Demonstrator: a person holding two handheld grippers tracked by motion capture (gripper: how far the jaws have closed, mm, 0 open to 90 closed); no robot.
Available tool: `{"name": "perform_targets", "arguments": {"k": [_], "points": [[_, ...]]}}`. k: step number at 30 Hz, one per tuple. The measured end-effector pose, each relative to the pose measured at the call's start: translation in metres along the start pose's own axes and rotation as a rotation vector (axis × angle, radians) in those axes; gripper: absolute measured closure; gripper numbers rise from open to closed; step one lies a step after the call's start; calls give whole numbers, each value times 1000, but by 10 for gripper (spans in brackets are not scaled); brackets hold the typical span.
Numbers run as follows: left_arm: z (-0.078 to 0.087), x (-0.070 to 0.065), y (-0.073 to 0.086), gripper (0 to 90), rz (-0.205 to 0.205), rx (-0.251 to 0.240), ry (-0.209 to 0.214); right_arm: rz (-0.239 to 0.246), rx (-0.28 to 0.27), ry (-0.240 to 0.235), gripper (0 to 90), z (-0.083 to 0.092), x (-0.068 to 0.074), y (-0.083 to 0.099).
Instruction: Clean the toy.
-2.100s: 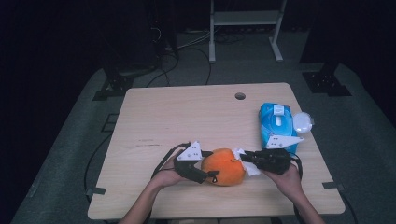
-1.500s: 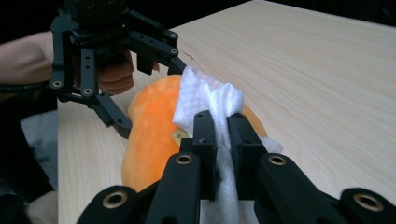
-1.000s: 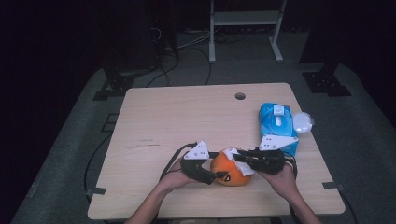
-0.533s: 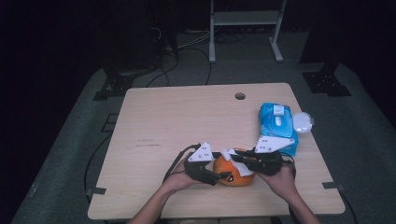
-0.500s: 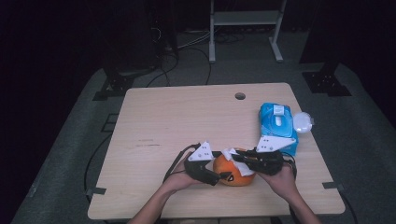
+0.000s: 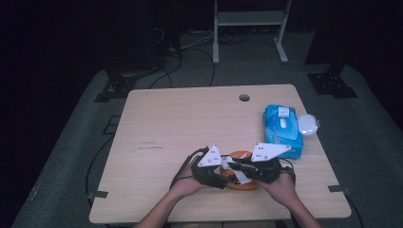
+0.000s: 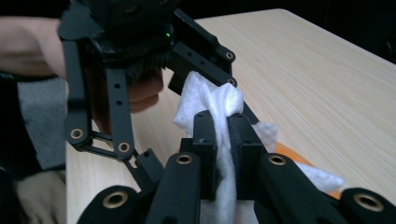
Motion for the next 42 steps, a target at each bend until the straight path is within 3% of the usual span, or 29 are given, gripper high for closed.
{"name": "perform_targets", "arguments": {"k": [4, 6, 8, 10, 12, 14, 15, 16, 17, 20, 27, 30, 32, 33, 34, 35, 37, 38, 40, 42], "points": [[1, 1, 4, 332, -4, 8, 6, -34, -23, 23, 821, 9, -12, 0], [3, 4, 9, 332, 5, 12, 17, -91, -35, 65, 821, 22, -31, 6], [3, 6, 11, 329, 14, 12, 31, -144, -42, 48, 820, 26, -41, 13], [3, 7, 11, 286, 21, 15, 43, -165, -43, 23, 820, 24, -44, 17], [4, 9, 9, 196, 50, 8, 49, -150, -32, 23, 820, 20, -40, 16], [5, 10, 8, 190, 78, -18, 48, -140, -28, 10, 820, 17, -35, 14], [5, 10, 8, 194, 78, -18, 48, -140, -28, 10, 820, 17, -35, 14], [4, 8, 7, 217, 39, 3, 41, -121, -24, 3, 819, 13, -28, 12], [3, 7, 7, 234, 27, 12, 35, -110, -19, 2, 819, 10, -23, 11], [6, 9, 11, 307, 21, 20, 38, -57, -3, 20, 819, 5, -13, 8], [13, 19, 25, 340, 44, 51, 60, -143, -14, 50, 819, 21, -39, 18], [14, 19, 23, 302, 33, 52, 63, -193, -25, 20, 819, 23, -44, 24], [15, 18, 16, 201, 22, 24, 52, -171, -24, 21, 819, 20, -39, 23], [16, 17, 11, 186, 25, -20, 54, -166, -31, 13, 818, 18, -37, 22], [16, 17, 11, 195, 25, -20, 54, -166, -31, 13, 818, 18, -37, 22], [16, 16, 9, 195, 17, -27, 55, -164, -39, -21, 818, 14, -32, 20], [14, 12, 8, 242, -35, 15, 43, -141, -40, -30, 818, 10, -25, 18], [14, 11, 10, 280, -40, 21, 43, -119, -32, -19, 818, 8, -21, 16], [15, 13, 14, 326, -13, 11, 49, -106, -25, -5, 819, 9, -21, 15], [16, 16, 18, 349, 2, 14, 50, -127, -26, 1, 818, 12, -28, 17]]}}
Point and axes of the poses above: each handheld gripper's, and its own axes: z roughly backward along the jaws, y roughly out of its underside, x roughly to its left, the point moved 1 cm from there along -z, roughly forward along the jaws, and after that the axes turned 12 degrees about -z, right-handed, at the moved point
